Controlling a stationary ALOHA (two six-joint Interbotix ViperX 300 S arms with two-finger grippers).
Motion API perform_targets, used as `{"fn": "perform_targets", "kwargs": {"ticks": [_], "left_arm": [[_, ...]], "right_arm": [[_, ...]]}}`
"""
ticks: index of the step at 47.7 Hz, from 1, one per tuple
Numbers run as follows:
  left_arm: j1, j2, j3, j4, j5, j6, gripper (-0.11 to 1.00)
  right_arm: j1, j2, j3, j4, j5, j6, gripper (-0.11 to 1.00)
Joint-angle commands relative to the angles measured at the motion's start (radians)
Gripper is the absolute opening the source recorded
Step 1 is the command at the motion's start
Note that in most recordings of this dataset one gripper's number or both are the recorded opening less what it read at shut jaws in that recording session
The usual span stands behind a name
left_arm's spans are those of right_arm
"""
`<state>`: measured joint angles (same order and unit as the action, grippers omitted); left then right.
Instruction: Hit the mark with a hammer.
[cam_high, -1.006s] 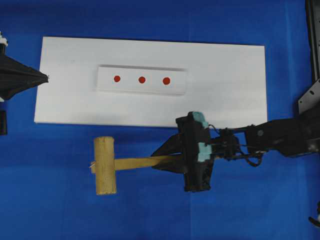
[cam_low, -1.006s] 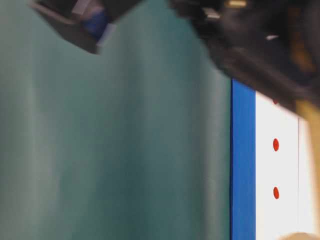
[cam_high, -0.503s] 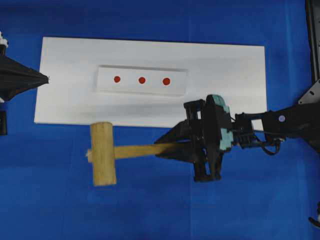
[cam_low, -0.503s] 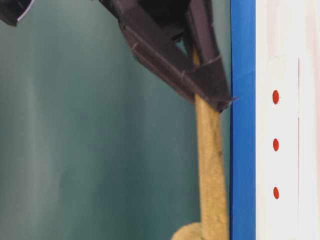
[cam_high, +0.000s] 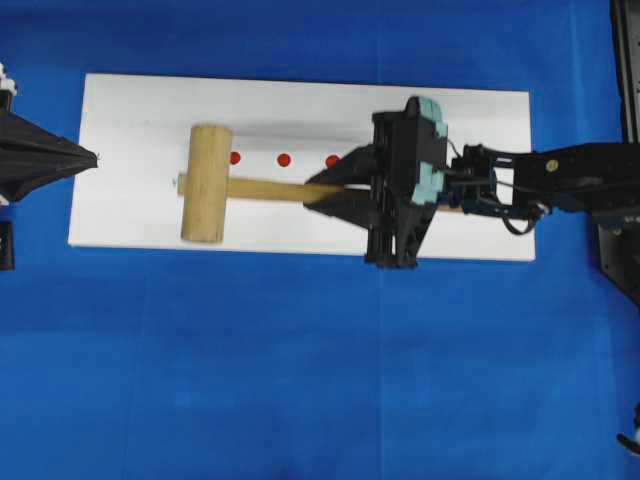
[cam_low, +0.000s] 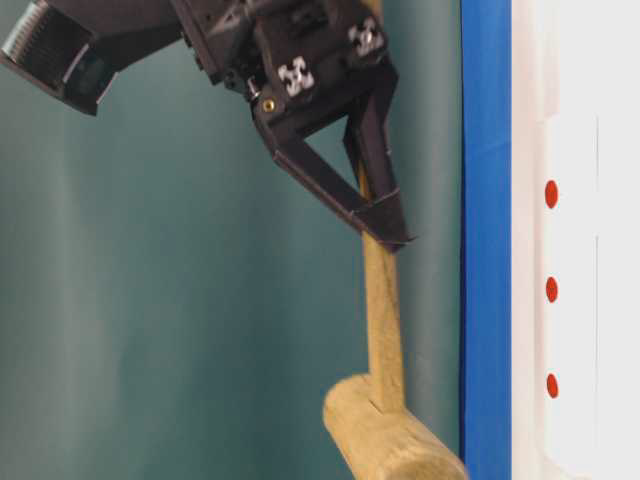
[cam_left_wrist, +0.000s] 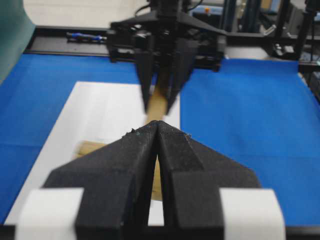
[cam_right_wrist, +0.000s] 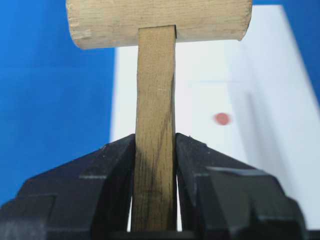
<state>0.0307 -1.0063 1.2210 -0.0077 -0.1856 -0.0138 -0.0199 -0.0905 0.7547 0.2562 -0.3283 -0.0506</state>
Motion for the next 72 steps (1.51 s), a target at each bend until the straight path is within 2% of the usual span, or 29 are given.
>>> {"fn": "perform_targets", "kwargs": {"ticks": [1, 9, 15, 23, 27, 30, 34, 37, 45, 52, 72], "left_arm": [[0.003, 0.003, -0.009, 0.0, -0.002, -0.002, 0.0], [0.003, 0.003, -0.009, -0.002, 0.0, -0.002, 0.0], [0.003, 0.003, -0.009, -0.002, -0.002, -0.002, 0.0], [0.003, 0.003, -0.009, -0.003, 0.0, -0.006, 0.0], [0.003, 0.003, -0.009, -0.003, -0.002, -0.021, 0.0], [0.003, 0.003, -0.009, -0.003, -0.002, -0.037, 0.0], [0.003, 0.003, -0.009, -0.003, -0.002, -0.057, 0.0], [0.003, 0.003, -0.009, -0.003, 0.0, -0.064, 0.0], [0.003, 0.003, -0.009, -0.003, 0.0, -0.072, 0.0], [0.003, 0.003, -0.009, -0.003, -0.002, -0.072, 0.0], [0.005, 0.003, -0.009, -0.009, -0.017, -0.091, 0.01]], "right_arm": [[-0.006, -0.031, -0.018, -0.005, -0.012, -0.006, 0.09], [-0.012, -0.032, -0.018, -0.018, -0.021, -0.043, 0.09], [-0.025, -0.037, -0.02, -0.031, -0.029, -0.143, 0.09], [-0.041, -0.046, -0.031, -0.031, -0.058, -0.357, 0.09], [-0.046, -0.046, -0.028, -0.031, -0.097, -0.489, 0.09], [-0.044, -0.046, -0.029, -0.029, -0.127, -0.612, 0.09], [-0.046, -0.046, -0.032, -0.008, -0.158, -0.738, 0.09], [-0.044, -0.046, -0.029, 0.014, -0.198, -0.816, 0.09], [-0.028, -0.051, -0.023, 0.026, -0.302, -0.948, 0.09], [-0.005, -0.049, -0.023, 0.029, -0.336, -1.02, 0.09], [-0.002, -0.051, -0.023, 0.049, -0.313, -1.031, 0.09]]}}
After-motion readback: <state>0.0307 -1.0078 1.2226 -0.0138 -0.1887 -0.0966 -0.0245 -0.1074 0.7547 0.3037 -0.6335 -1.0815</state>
